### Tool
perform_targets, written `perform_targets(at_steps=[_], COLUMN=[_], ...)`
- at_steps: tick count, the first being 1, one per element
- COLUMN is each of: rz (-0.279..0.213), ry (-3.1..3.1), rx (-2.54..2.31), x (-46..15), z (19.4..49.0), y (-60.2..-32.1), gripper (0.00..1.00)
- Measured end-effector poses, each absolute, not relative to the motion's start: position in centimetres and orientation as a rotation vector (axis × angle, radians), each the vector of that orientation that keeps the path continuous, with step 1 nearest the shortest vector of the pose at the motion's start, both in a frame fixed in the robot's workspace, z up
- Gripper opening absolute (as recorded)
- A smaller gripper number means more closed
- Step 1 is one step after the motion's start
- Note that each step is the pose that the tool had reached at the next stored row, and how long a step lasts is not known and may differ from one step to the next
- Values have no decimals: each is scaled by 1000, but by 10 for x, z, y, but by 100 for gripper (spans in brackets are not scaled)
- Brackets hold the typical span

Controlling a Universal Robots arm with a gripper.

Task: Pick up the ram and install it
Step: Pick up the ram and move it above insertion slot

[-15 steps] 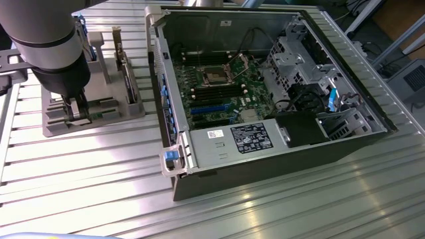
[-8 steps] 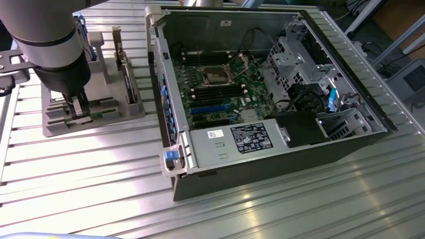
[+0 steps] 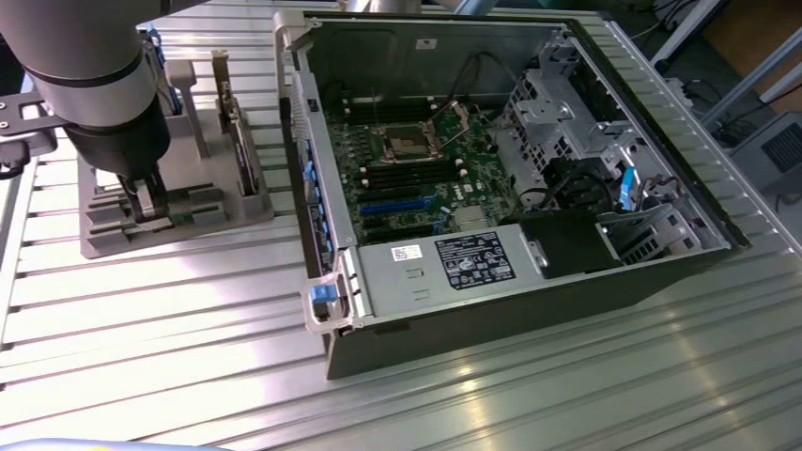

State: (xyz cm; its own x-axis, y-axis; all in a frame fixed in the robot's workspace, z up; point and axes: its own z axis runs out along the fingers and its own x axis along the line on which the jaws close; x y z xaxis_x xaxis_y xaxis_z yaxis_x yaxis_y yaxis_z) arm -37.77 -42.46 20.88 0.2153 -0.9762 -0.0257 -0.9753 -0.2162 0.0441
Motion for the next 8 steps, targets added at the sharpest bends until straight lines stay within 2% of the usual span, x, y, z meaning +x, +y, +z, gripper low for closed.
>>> perform_targets(at_steps=[5, 6, 7, 8], rz=[-75, -75, -75, -75], ry=[-1958, -1958, -1958, -1958], rx=[2433, 2433, 2433, 2433], x=[-378, -378, -378, -378], z=[209, 209, 209, 209], y=[-425, -425, -425, -425], gripper=[41, 22, 16, 16])
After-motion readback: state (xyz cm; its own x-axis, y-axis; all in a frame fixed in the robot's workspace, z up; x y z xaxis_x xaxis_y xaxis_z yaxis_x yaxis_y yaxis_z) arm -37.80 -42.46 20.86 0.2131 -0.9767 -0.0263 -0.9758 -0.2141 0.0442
